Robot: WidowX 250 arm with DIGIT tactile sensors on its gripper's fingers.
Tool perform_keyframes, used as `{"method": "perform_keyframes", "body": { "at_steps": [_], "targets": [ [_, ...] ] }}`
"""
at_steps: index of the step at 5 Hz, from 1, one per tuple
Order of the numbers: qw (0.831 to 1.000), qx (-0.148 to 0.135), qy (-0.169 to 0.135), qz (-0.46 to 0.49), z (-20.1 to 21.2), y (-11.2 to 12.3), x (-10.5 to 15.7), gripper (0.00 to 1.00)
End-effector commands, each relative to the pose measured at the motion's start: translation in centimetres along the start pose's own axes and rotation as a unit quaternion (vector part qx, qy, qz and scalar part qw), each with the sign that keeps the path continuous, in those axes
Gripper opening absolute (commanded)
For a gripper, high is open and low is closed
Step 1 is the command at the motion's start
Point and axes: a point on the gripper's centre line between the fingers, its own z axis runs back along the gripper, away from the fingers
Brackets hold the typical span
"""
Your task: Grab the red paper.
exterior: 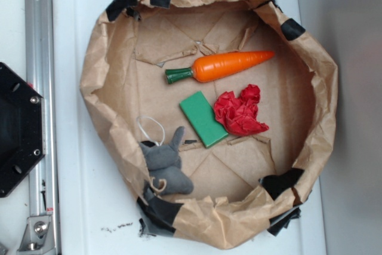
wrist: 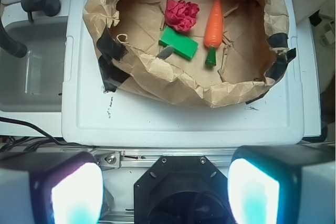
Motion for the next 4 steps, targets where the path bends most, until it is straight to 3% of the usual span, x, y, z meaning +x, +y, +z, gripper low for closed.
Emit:
{"method": "perform_keyframes", "body": {
  "at_steps": [1,2,4],
  "targets": [
    [1.000,0.000,0.000,0.000,0.0,0.0,0.0,1.00],
    [1.000,0.006,-0.012,0.004,-3.5,2.6,4.7,1.00],
    [1.000,-0.010,-0.019,0.010,-11.4,4.5,13.6,1.00]
  ]
}}
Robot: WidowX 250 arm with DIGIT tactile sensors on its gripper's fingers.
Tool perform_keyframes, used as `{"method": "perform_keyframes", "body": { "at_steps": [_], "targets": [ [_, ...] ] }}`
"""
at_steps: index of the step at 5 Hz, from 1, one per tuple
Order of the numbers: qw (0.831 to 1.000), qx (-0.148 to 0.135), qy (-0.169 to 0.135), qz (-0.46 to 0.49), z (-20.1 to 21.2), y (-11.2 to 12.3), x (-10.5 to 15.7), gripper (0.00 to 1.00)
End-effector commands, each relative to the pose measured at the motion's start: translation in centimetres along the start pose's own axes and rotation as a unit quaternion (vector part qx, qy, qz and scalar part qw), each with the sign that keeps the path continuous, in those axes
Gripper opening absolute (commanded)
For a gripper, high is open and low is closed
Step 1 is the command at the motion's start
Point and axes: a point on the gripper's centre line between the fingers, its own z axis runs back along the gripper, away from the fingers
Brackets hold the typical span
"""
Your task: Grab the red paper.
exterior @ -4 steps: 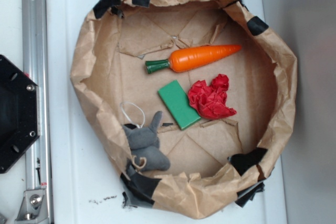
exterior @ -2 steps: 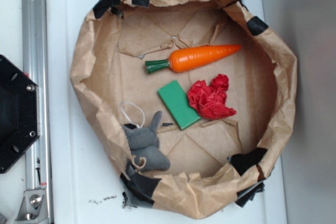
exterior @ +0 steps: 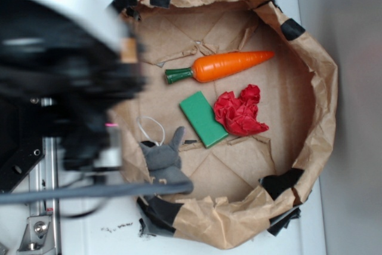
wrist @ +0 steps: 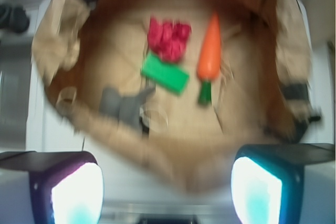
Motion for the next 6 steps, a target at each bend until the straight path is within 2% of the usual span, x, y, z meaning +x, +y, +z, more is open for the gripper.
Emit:
{"method": "perform_keyframes", "body": {
  "at_steps": [1,2,3,4,5,6],
  "targets": [
    [1.000,-0.006,-0.008,-0.009,-7.7,0.6,8.4,1.00],
    [0.998,-0.006,-0.014,-0.063,-10.8,-0.8,9.8,1.00],
    [0.994,-0.033,0.012,-0.106,-13.7,-2.0,9.8,1.00],
    [0.991,-0.047,0.042,-0.121,-14.1,-2.6,6.8,1.00],
    [0.991,-0.042,0.045,-0.115,-14.0,-2.7,6.1,0.00],
    [0.989,-0.004,0.058,-0.133,-10.5,-2.6,5.4,0.00]
  ]
}}
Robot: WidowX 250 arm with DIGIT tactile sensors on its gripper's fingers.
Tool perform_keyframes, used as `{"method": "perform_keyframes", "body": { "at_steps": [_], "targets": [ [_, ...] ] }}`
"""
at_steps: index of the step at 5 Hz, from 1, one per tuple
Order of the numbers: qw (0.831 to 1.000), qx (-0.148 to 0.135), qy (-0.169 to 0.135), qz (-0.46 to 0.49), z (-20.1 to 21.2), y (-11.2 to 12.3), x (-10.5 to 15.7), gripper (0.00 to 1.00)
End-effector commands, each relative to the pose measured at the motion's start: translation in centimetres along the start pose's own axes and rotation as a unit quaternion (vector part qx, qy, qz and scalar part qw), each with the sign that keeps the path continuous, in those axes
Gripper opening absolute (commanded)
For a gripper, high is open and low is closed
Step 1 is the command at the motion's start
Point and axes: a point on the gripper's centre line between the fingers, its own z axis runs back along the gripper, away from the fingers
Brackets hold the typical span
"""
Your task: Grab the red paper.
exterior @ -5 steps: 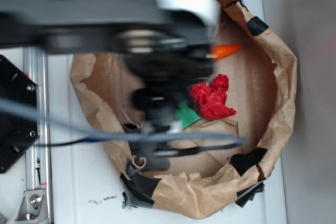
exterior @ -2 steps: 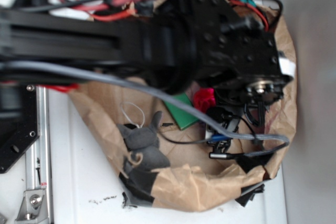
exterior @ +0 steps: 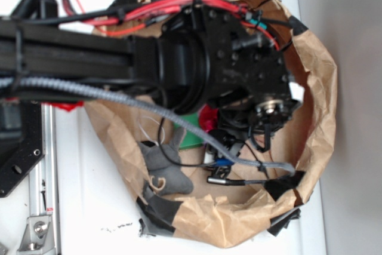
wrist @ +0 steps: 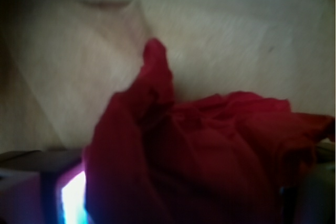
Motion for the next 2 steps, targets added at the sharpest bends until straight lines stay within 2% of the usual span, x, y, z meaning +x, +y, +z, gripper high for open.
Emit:
{"method": "perform_keyframes", "body": {
  "at_steps": [1,2],
  "targets": [
    [0.995,0.074,-0.049,-0.042,9.2,-2.4,-2.4,0.00],
    [0.990,0.127,-0.055,0.009,14.2,-1.6,-4.0,0.00]
  ]
}}
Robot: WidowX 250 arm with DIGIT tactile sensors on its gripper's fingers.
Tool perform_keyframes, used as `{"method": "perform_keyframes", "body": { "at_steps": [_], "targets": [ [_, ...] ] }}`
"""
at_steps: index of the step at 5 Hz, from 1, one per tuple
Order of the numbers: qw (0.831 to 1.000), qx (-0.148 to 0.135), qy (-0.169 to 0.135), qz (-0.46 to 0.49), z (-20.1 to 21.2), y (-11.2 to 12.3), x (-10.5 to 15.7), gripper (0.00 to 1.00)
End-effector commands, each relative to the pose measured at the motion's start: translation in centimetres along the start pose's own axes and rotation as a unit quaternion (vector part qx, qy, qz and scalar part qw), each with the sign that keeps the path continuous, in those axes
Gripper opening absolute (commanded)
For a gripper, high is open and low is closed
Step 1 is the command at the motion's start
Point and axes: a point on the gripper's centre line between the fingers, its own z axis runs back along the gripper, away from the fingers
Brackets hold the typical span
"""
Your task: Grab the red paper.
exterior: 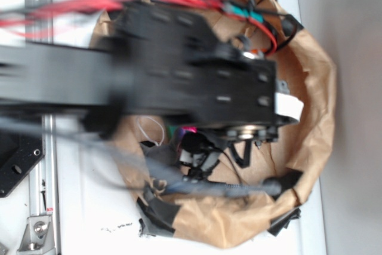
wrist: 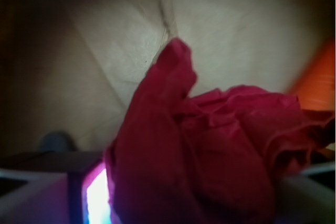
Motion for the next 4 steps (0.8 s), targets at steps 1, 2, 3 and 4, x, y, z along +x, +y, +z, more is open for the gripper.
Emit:
{"method": "perform_keyframes", "body": {
  "at_steps": [1,2,3,4],
  "targets": [
    [0.988,-0.011,-0.070,0.135,7.4,1.0,-0.6,0.00],
    [0.989,-0.015,-0.048,0.140,7.3,0.7,0.0,0.00],
    [0.990,-0.019,-0.027,0.134,7.1,0.4,0.2,0.00],
    [0.990,-0.023,0.010,0.136,5.9,0.2,0.0,0.00]
  ]
}}
